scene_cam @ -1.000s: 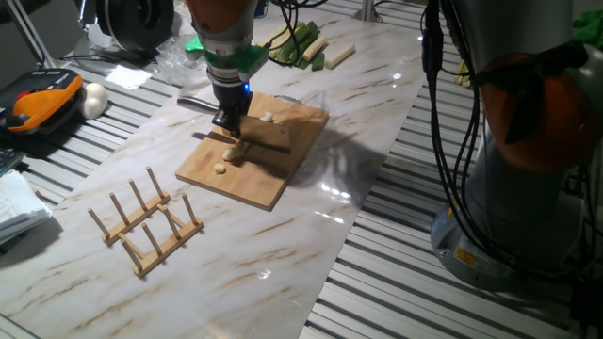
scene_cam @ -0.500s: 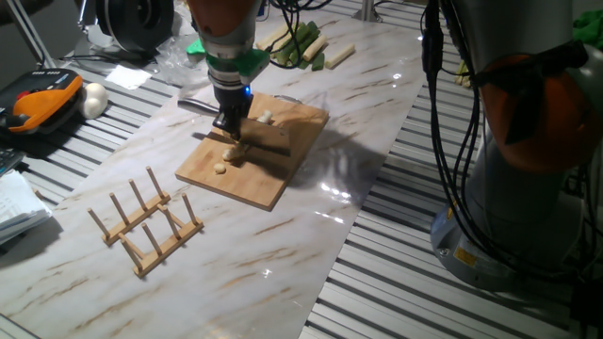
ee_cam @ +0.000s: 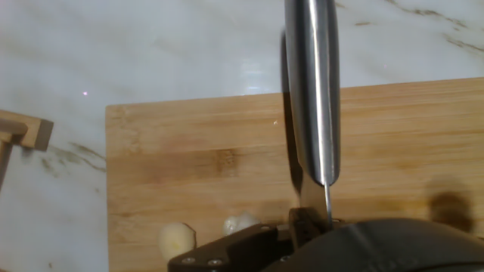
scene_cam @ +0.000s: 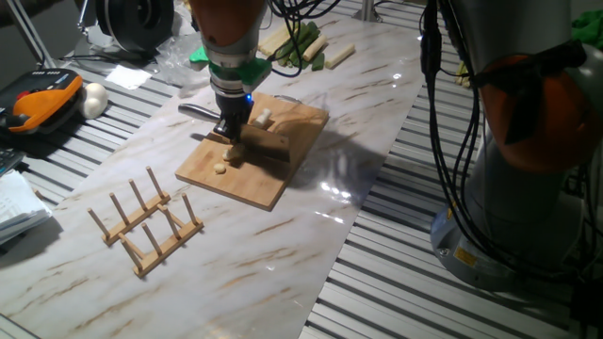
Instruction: Chop the scallions
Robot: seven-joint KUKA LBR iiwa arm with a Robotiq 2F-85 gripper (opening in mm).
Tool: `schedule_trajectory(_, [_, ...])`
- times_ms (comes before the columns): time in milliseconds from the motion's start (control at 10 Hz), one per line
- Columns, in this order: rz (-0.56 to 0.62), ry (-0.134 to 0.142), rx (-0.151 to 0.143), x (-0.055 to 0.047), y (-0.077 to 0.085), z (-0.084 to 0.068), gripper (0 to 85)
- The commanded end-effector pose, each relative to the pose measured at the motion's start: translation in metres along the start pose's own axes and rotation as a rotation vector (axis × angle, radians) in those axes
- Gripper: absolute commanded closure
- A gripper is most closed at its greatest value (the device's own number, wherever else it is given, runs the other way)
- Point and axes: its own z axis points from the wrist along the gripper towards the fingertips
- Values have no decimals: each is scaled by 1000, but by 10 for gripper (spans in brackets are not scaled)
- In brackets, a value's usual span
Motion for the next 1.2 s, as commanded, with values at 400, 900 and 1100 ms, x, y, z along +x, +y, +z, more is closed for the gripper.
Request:
schedule_trajectory(400, [3, 17, -12, 7, -3, 3, 850])
schedule_trajectory(900, [20, -3, -12, 1, 1, 6, 850])
schedule_trajectory(1100, [11, -10, 1, -17, 1, 1, 850])
